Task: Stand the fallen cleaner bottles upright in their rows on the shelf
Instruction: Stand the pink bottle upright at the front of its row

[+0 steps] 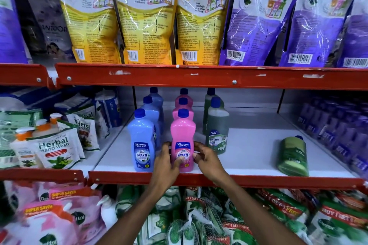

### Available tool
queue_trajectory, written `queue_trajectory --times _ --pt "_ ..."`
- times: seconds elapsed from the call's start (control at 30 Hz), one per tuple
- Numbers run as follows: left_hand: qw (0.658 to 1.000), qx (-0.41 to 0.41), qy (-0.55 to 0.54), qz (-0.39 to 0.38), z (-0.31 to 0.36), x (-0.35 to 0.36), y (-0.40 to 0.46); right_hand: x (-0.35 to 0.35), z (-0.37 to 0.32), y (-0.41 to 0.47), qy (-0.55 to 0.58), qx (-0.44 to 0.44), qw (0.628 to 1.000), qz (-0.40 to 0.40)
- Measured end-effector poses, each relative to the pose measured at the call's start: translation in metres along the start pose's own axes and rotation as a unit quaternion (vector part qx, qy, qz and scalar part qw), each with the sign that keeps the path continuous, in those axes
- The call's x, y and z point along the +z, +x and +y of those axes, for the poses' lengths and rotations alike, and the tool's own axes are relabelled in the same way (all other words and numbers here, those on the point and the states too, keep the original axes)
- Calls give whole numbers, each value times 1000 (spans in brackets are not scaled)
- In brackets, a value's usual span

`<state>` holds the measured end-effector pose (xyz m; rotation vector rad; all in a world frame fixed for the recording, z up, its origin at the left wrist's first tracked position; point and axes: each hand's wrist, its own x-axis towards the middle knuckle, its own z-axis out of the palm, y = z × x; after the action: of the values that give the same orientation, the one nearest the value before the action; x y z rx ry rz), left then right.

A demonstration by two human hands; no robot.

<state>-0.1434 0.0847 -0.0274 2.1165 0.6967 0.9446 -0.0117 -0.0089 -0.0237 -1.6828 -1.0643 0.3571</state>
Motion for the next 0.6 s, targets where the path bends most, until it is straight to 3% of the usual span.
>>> queue_trajectory --times 0.2,0.3,0.37,0.47,0.6 --pt "1000 11 5 4 0 -1 -16 -5 -4 -16 -8 -14 1000 -8" --pt "993 62 62 74 9 -1 -34 -16 -7 -34 -107 -61 991 51" --pt "968 165 139 126 24 2 -41 -32 -7 -48 -220 -96 963 125" --pt "919 304 223 117 55 18 -38 -71 -6 -62 -385 -131 892 198" --pt "910 316 266 42 98 63 -23 -130 9 -70 -488 -83 839 228"
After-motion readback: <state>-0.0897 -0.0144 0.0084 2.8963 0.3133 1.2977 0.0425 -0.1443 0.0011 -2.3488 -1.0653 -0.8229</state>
